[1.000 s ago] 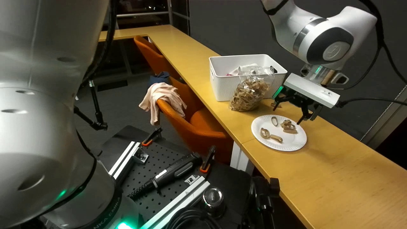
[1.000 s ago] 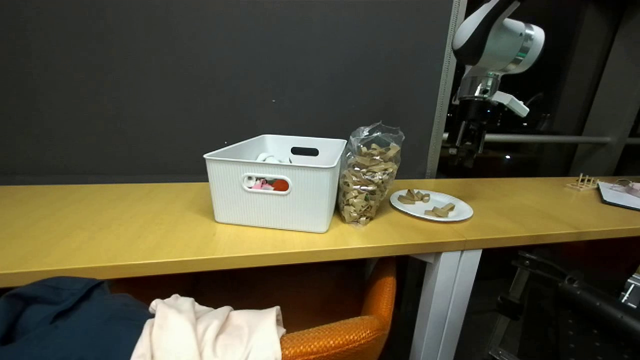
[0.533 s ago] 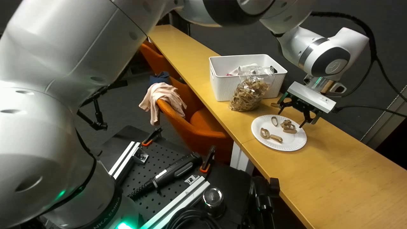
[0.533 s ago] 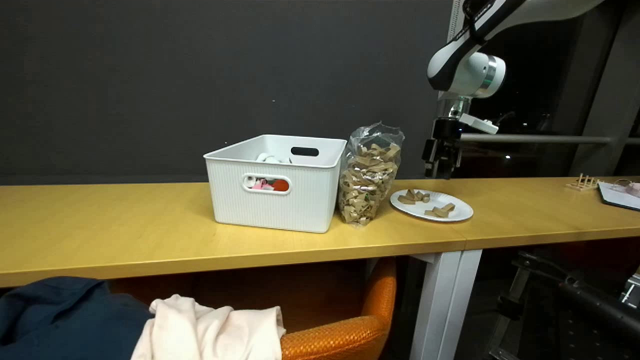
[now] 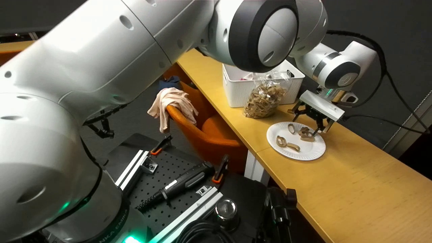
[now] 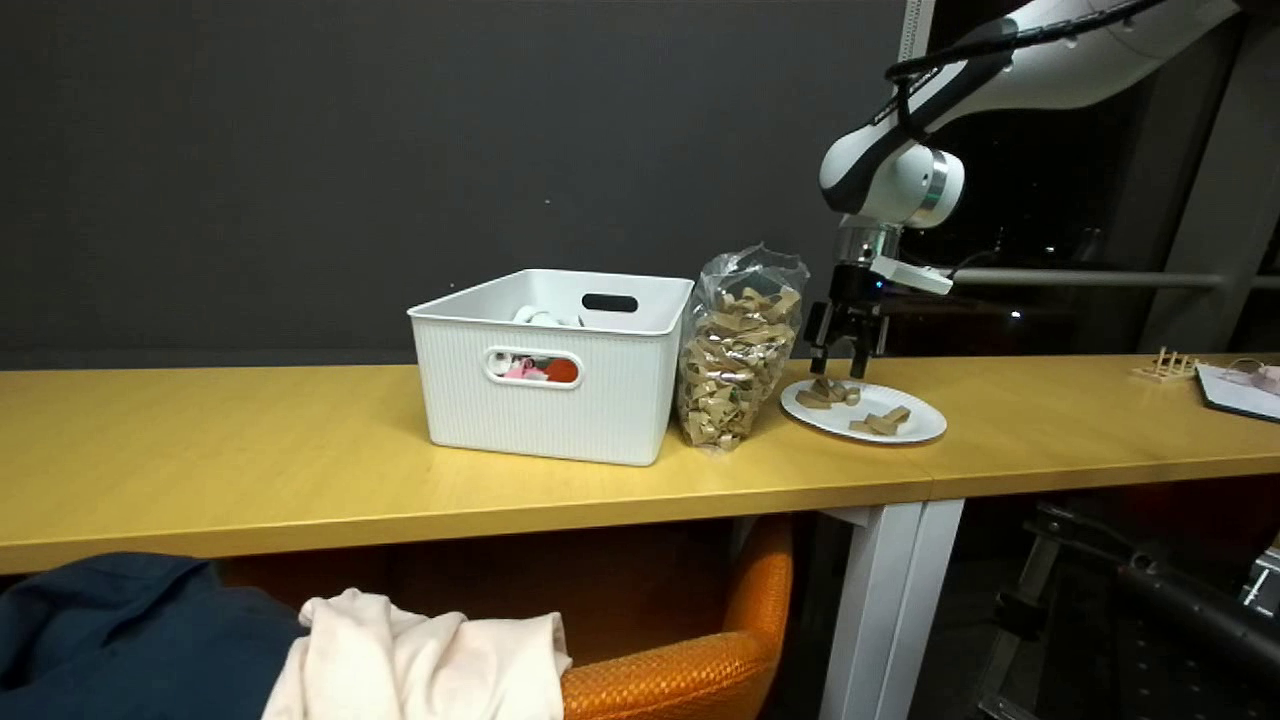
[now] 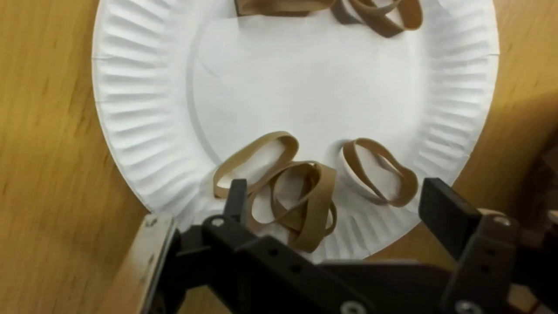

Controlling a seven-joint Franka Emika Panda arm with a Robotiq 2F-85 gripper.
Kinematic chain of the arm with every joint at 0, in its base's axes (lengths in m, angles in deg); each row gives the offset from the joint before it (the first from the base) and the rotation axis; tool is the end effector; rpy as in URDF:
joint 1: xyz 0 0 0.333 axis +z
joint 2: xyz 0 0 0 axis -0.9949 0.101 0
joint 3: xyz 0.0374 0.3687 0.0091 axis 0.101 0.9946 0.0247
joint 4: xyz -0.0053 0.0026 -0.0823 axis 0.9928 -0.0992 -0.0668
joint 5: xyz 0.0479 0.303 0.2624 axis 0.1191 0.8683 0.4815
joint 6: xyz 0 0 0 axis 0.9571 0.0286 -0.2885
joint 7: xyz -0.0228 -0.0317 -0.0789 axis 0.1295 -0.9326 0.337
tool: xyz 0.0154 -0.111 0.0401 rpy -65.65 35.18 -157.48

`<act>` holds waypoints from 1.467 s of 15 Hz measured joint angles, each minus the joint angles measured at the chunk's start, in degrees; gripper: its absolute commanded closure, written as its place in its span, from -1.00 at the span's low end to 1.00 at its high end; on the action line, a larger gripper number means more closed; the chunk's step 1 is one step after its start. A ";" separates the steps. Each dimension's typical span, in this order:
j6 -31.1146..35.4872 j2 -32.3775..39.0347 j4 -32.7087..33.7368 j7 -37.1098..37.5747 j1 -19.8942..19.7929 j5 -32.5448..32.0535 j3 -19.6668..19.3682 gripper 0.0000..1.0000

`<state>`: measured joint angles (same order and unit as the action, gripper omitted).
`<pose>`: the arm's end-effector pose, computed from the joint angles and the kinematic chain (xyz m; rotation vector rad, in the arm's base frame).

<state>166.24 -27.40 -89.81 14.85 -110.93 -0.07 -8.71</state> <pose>0.7116 -0.3900 0.1617 -2.9153 0.4381 0.0894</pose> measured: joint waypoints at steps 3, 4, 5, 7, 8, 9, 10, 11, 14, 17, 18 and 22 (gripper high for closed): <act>-1.82 2.15 3.19 1.67 0.10 -0.15 0.04 -1.00; -2.32 2.68 4.00 2.22 0.10 -0.23 0.04 -1.00; -2.82 3.11 4.65 2.59 0.10 -0.30 0.04 -1.00; -3.33 3.79 5.46 3.19 0.11 -0.38 -0.02 -1.00; -3.61 4.20 5.91 3.53 0.09 -0.63 -0.02 -1.00; -3.87 4.65 6.41 3.86 0.06 -0.95 -0.02 -1.00; -3.92 5.11 6.73 4.06 0.10 -1.05 -0.09 -1.00; -3.93 5.51 6.93 4.17 0.18 -1.10 -0.21 -1.00; -3.92 6.33 7.34 4.39 0.45 -1.21 -0.42 -0.47; -3.92 6.40 7.58 4.41 0.87 -1.69 -0.54 -0.02; -3.92 6.40 7.71 4.41 1.04 -1.88 -0.57 0.16; -3.90 6.37 7.98 4.41 1.64 -2.13 -0.78 0.72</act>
<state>162.34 -21.03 -81.82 19.27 -109.29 -2.20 -9.49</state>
